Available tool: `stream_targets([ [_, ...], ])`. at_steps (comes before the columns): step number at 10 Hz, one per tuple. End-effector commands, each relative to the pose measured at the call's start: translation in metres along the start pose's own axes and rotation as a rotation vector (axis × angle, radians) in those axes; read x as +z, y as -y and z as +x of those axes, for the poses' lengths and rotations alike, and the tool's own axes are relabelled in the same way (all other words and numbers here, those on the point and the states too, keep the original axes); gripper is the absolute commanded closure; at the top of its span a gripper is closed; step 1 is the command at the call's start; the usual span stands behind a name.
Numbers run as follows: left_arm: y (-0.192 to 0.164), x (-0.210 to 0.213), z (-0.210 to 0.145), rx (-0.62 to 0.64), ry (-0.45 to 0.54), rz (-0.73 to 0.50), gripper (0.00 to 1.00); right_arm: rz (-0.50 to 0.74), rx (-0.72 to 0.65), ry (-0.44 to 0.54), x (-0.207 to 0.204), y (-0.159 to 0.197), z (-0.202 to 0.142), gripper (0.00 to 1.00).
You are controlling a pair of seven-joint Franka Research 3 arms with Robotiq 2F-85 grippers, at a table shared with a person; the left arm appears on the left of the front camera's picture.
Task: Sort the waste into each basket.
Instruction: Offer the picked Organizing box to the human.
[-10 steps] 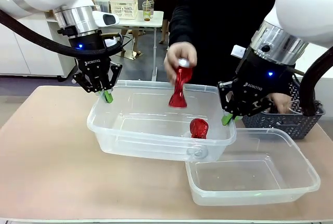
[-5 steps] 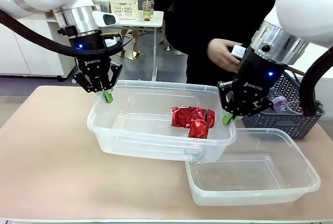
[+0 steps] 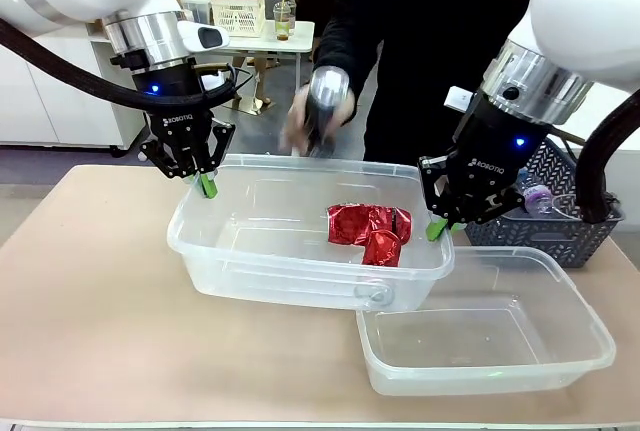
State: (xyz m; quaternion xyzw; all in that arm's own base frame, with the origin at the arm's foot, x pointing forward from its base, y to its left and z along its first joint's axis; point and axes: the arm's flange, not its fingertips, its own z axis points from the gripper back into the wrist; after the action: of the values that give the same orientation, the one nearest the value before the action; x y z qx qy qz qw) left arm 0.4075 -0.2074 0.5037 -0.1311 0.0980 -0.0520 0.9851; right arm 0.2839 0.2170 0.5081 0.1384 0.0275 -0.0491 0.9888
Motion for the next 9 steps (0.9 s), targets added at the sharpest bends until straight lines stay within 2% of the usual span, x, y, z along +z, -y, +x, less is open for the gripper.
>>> stream_targets([
  [1, 0.0031, 0.0049, -0.0026, 0.017, 0.015, -0.006, 0.94, -0.002, 0.007, -0.004, 0.0044, -0.0006, 0.0002, 0.92],
  [9, 0.0031, 0.0049, -0.0026, 0.017, 0.015, -0.006, 0.94, -0.002, 0.007, -0.004, 0.0044, -0.0006, 0.0002, 0.92],
])
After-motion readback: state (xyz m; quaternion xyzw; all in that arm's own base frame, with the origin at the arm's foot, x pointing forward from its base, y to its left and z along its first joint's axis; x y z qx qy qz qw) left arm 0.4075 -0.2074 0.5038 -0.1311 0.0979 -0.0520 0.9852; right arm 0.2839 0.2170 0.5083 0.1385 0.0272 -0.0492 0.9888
